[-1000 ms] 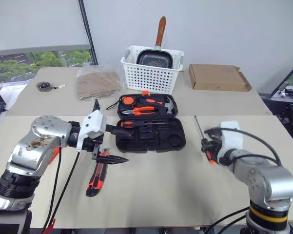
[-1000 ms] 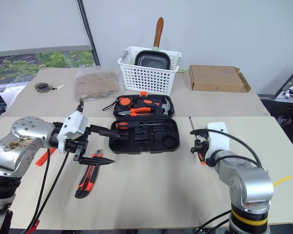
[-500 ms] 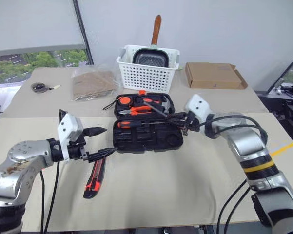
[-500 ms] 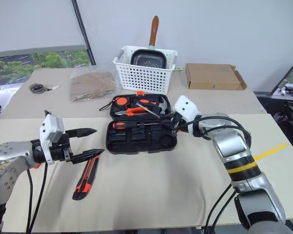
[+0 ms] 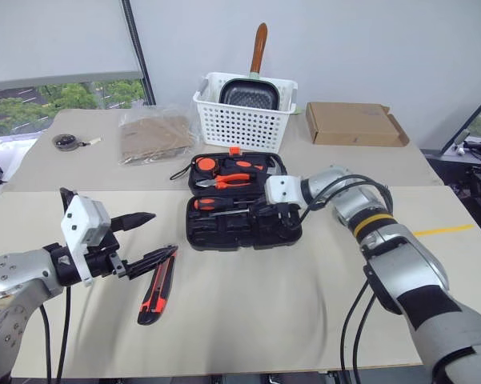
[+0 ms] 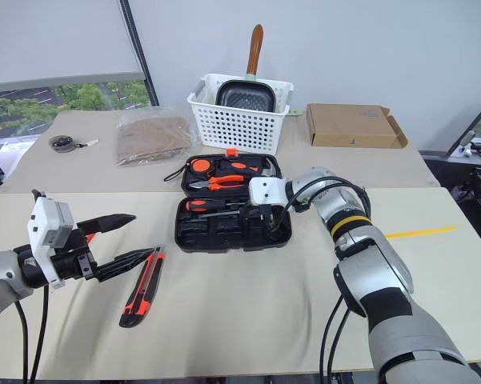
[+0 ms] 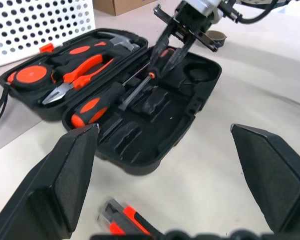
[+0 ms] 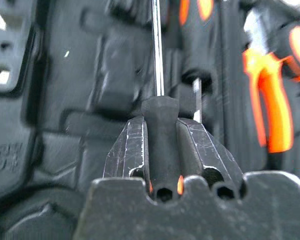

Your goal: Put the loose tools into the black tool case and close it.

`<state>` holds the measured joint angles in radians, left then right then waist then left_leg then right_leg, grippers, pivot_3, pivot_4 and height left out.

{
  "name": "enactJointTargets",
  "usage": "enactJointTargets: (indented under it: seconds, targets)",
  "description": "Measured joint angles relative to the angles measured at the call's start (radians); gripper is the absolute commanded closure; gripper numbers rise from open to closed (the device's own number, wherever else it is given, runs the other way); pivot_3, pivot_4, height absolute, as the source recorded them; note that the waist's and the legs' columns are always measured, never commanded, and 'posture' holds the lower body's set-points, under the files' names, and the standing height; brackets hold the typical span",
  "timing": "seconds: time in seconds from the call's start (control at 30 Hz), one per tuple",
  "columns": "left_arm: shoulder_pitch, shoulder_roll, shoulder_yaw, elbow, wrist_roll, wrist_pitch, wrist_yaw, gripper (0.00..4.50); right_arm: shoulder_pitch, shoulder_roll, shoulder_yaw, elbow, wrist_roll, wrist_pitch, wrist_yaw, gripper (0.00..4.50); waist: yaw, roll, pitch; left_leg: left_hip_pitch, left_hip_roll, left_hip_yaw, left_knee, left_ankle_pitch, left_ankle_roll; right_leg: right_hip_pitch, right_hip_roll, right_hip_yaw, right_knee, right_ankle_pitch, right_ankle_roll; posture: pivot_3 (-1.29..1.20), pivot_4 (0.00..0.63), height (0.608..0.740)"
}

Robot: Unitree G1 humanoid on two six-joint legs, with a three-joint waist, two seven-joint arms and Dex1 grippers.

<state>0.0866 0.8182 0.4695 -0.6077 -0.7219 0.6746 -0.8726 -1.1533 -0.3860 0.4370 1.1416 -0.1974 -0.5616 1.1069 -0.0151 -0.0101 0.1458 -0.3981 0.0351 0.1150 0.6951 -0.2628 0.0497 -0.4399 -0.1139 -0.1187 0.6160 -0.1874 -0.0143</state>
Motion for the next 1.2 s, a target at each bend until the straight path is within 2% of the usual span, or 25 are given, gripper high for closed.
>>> enactJointTargets:
  seconds: [0.23, 0.3, 0.37, 0.6, 0.7, 0.8, 0.93, 1.03, 1.2]
  targets:
    - [0.007, 0.0, 0.014, -0.008, -0.015, 0.0, 0.026, 0.0, -0.027, 0.015, -0.021, 0.078, -0.034, 0.002, -0.035, 3.98, 0.0, 0.0, 0.0, 0.003, 0.0, 0.0, 0.0, 0.002, -0.004, -0.001, 0.0, 0.001, 0.007, -0.003, -0.001, 0.0, 0.15, 0.7]
    - [0.007, 0.001, 0.014, -0.008, -0.016, 0.0, 0.03, 0.0, -0.027, 0.021, -0.029, 0.084, -0.035, 0.012, -0.039, 2.98, 0.0, 0.0, 0.0, 0.004, 0.001, 0.0, 0.0, 0.003, -0.005, 0.0, 0.0, 0.001, 0.009, -0.006, 0.002, 0.0, 0.15, 0.7]
    - [0.006, 0.003, 0.014, -0.008, -0.017, 0.0, 0.03, 0.0, -0.029, 0.024, -0.045, 0.086, -0.035, 0.033, -0.042, 2.45, 0.0, 0.0, 0.0, 0.006, 0.001, 0.0, 0.0, 0.003, -0.006, 0.0, 0.0, 0.001, 0.011, -0.007, 0.0, 0.0, 0.15, 0.7]
    - [-0.009, 0.018, 0.007, -0.006, -0.019, 0.0, 0.028, 0.0, -0.037, 0.025, -0.077, 0.086, -0.033, 0.046, -0.039, 0.05, 0.0, 0.0, 0.0, 0.008, 0.003, -0.001, -0.001, 0.002, -0.01, 0.0, 0.001, 0.001, 0.014, -0.009, -0.002, 0.0, 0.15, 0.7]
    - [-0.011, 0.02, 0.004, -0.004, -0.021, 0.0, 0.026, 0.0, -0.037, 0.032, -0.14, 0.084, 0.02, 0.062, 0.009, 0.05, -0.001, 0.0, 0.0, 0.007, 0.003, 0.0, -0.001, 0.003, -0.009, 0.0, 0.001, 0.001, 0.013, -0.009, -0.002, 0.0, 0.15, 0.7]
    - [-0.024, 0.02, -0.007, 0.009, -0.023, 0.0, 0.025, 0.0, -0.038, 0.09, -0.283, 0.061, 0.172, 0.176, 0.091, 0.05, -0.003, 0.0, 0.0, 0.007, 0.004, 0.0, -0.001, 0.004, -0.007, 0.0, 0.002, 0.001, 0.013, -0.008, -0.004, 0.0, 0.15, 0.7]
    - [-0.032, 0.02, -0.019, 0.019, -0.021, -0.005, 0.024, 0.0, -0.037, 0.125, -0.358, 0.047, 0.251, 0.275, 0.113, 1.11, -0.003, 0.0, 0.0, 0.007, 0.005, 0.0, -0.001, 0.004, -0.008, 0.0, 0.002, 0.0, 0.013, -0.007, -0.008, 0.0, 0.15, 0.7]
    - [-0.043, 0.02, -0.025, 0.036, -0.015, -0.013, 0.024, 0.0, -0.018, 0.149, -0.411, 0.046, 0.292, 0.347, 0.091, 2.13, 0.0, 0.0, 0.0, 0.007, 0.005, -0.001, -0.002, 0.002, -0.01, 0.0, 0.002, -0.001, 0.013, -0.006, -0.009, 0.0, 0.15, 0.7]
    - [-0.053, 0.022, -0.028, 0.047, -0.011, -0.017, 0.018, 0.0, 0.033, 0.156, -0.41, 0.047, 0.276, 0.356, 0.047, 3.92, 0.0, 0.001, 0.001, 0.006, 0.004, 0.0, -0.002, 0.002, -0.009, 0.0, 0.002, -0.001, 0.012, -0.007, -0.008, 0.0, 0.15, 0.7]
